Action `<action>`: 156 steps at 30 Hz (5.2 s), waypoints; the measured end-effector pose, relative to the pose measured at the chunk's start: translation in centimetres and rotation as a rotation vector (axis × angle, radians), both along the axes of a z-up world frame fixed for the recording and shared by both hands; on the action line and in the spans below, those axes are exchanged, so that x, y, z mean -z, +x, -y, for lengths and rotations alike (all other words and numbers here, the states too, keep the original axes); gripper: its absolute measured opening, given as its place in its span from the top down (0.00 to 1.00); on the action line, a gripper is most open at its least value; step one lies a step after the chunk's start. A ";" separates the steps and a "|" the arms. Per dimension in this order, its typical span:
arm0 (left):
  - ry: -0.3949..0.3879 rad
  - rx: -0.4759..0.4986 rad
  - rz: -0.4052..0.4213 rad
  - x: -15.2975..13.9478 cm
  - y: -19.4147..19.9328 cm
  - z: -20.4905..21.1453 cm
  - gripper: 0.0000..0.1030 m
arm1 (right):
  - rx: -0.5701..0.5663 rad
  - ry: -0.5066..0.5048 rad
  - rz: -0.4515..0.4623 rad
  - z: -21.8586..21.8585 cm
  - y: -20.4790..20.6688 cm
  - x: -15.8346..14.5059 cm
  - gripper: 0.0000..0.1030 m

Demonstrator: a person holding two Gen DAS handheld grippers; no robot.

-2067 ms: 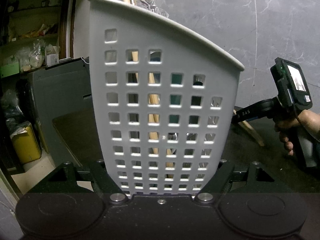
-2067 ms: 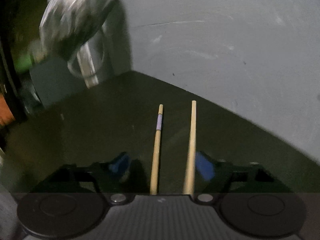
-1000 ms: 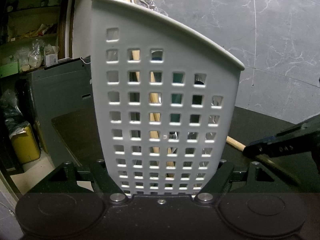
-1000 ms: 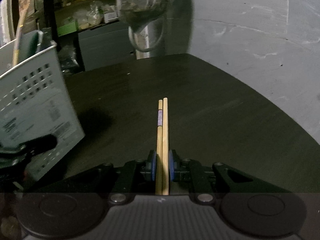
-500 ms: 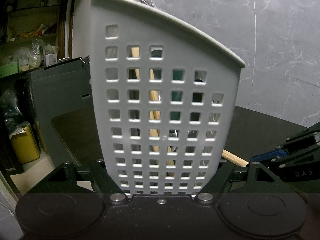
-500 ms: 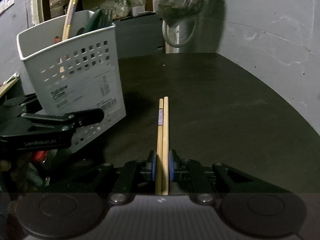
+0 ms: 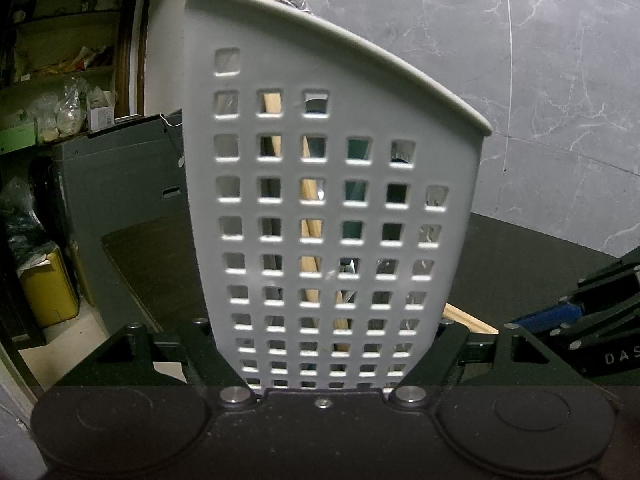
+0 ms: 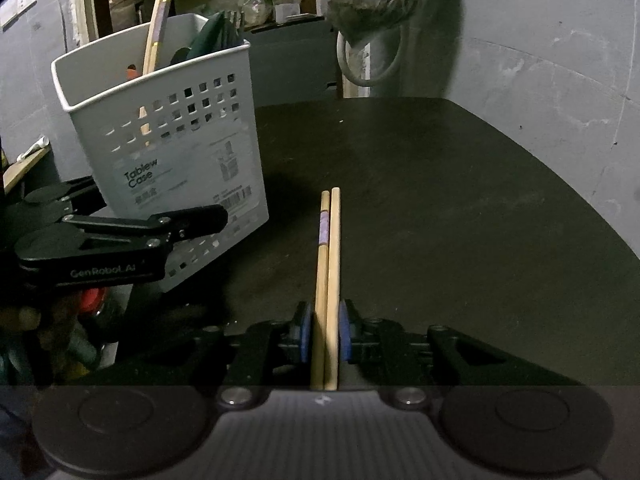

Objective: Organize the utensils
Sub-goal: 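Regrip the chopsticks together and slide them toward the caddy with the right gripper, then raise the chopsticks upright with the right gripper above the caddy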

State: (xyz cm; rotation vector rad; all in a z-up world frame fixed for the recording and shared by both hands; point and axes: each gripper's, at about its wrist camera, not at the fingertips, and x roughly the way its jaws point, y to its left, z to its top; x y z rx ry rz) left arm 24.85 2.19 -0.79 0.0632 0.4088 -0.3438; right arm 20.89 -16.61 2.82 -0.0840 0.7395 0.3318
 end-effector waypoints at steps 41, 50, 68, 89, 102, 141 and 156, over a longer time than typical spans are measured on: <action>-0.010 0.006 -0.002 0.2 0.4 -0.2 0.24 | -0.076 -0.090 -0.107 -2.0 6.3 -1.0 0.54; -0.011 0.005 -0.002 0.3 0.4 -0.3 0.24 | -0.107 -0.104 -0.155 -2.0 7.6 -1.7 0.66; -0.026 0.009 0.001 0.6 0.6 -0.9 0.24 | -0.194 -0.236 -0.385 -4.4 13.0 -3.6 0.85; -0.016 0.007 0.001 0.8 0.6 -0.6 0.24 | -0.012 0.530 -0.250 8.0 10.5 -0.4 0.87; -0.010 0.007 0.000 0.6 0.6 -0.3 0.24 | 0.006 0.859 -0.173 10.8 10.0 2.7 0.87; -0.008 0.007 -0.001 0.6 0.6 -0.2 0.25 | -0.051 1.183 0.033 11.1 8.5 -1.2 0.86; -0.006 0.008 -0.001 0.5 0.6 -0.2 0.25 | 0.069 1.290 0.326 10.0 7.3 -5.2 0.86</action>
